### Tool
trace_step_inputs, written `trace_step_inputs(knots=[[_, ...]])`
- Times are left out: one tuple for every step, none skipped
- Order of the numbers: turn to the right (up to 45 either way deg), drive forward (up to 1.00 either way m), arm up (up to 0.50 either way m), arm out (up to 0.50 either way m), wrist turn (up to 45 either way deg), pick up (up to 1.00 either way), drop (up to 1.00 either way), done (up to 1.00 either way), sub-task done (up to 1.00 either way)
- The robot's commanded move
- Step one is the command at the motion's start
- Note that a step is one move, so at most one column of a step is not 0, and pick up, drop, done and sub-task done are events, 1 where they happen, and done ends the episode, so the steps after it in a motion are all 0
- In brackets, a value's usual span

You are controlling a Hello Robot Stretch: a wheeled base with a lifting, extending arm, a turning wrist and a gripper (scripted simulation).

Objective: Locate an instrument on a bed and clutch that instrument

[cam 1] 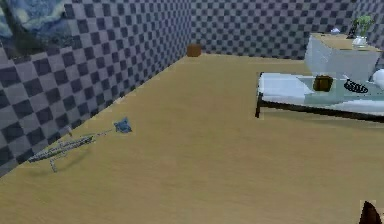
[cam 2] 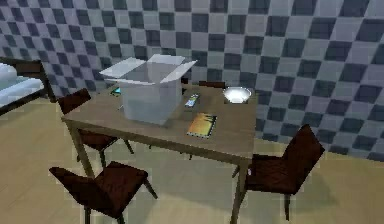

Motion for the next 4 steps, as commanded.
trace_step_inputs(knots=[[-6.0, 0.00, 0.00, 0.00, 0.0, 0.00, 0.00, 0.00, 0.00], [0.0, 0.30, 0.00, 0.00, 0.0, 0.00, 0.00, 0.00, 0.00], [30.0, 0.00, 0.00, 0.00, 0.0, 0.00, 0.00, 0.00, 0.00], [0.0, 0.85, 0.00, 0.00, 0.0, 0.00, 0.00, 0.00, 0.00]])
